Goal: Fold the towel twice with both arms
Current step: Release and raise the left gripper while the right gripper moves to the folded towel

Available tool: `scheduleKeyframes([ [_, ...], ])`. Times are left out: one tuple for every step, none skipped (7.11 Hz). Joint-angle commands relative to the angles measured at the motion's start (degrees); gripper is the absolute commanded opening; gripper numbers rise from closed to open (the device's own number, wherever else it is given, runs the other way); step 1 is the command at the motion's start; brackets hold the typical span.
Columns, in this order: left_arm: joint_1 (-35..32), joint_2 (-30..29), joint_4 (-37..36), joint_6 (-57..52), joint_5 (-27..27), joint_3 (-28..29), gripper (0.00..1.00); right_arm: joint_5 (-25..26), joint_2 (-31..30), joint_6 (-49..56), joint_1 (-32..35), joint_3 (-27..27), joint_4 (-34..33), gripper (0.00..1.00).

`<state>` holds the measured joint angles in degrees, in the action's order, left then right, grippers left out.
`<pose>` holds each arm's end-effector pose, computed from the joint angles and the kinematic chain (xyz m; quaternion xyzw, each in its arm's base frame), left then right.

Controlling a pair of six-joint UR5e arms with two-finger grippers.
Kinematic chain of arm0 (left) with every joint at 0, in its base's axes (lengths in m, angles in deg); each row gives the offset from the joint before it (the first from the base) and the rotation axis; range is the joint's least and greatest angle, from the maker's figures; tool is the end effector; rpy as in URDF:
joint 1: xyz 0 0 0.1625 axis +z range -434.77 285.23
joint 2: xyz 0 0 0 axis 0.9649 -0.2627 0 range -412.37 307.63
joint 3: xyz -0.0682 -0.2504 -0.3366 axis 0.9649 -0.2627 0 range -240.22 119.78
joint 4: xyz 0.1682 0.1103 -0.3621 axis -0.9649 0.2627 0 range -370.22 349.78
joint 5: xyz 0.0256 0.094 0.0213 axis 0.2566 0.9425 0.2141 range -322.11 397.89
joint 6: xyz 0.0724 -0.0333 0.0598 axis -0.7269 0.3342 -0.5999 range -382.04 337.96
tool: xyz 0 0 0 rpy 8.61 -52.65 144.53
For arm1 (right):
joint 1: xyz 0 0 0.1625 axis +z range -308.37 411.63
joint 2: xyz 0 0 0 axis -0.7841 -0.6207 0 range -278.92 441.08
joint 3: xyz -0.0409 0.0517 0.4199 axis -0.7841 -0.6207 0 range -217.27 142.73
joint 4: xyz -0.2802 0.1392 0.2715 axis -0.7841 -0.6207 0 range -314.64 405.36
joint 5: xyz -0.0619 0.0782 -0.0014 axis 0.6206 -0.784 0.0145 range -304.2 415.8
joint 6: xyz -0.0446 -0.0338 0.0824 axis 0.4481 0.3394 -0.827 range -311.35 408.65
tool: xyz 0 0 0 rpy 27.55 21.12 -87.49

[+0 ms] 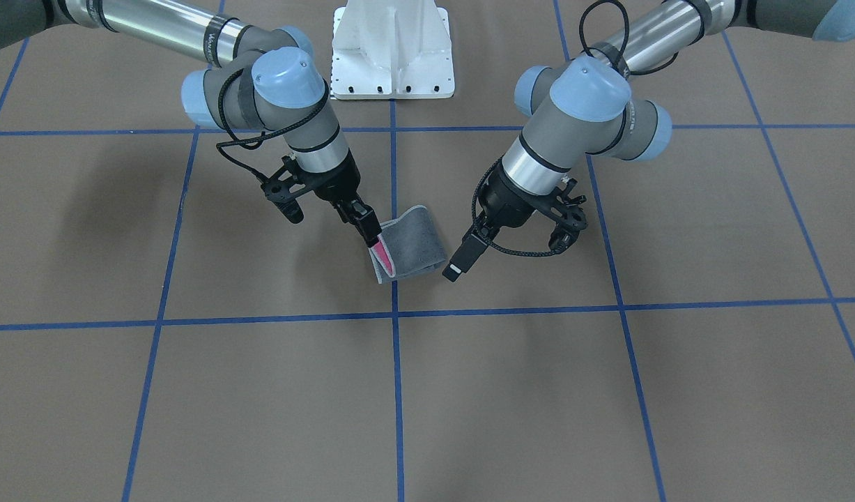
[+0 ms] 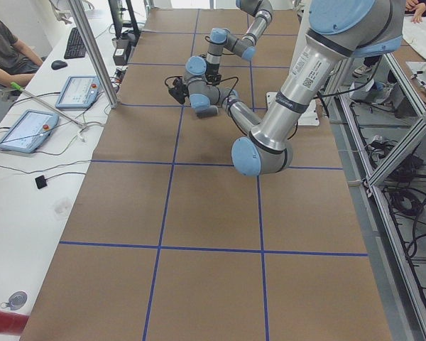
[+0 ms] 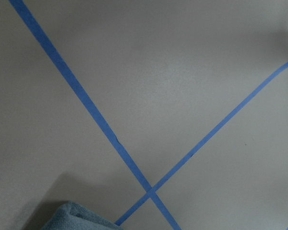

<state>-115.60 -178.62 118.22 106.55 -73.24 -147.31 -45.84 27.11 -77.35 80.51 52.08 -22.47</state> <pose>0.4647 -0.5302 0.2240 -0.1372 0.5791 -0.4261 0.6814 -0.5633 -0.4398 0.2473 -0.1185 -0.4725 0.4265 0.7621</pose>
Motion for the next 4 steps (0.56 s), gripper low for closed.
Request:
scheduleKeyframes([
  [-0.04, 0.04, -0.03, 0.00, -0.05, -0.10, 1.00, 1.01, 0.28, 0.31, -1.36, -2.15, 2.96, 0.75],
  [-0.04, 0.04, -0.03, 0.00, -0.05, -0.01, 1.00, 2.40, 0.45, 0.40, -1.98, -2.33, 2.96, 0.71],
  [0.04, 0.04, -0.03, 0.00, -0.05, 0.08, 1.00, 2.94, 0.45, 1.27, -2.33, -2.51, 2.96, 0.68],
  [0.05, 0.04, -0.03, 0.00, -0.05, 0.08, 1.00, 2.95, 0.45, 1.80, -2.34, -2.51, 2.88, 0.63],
])
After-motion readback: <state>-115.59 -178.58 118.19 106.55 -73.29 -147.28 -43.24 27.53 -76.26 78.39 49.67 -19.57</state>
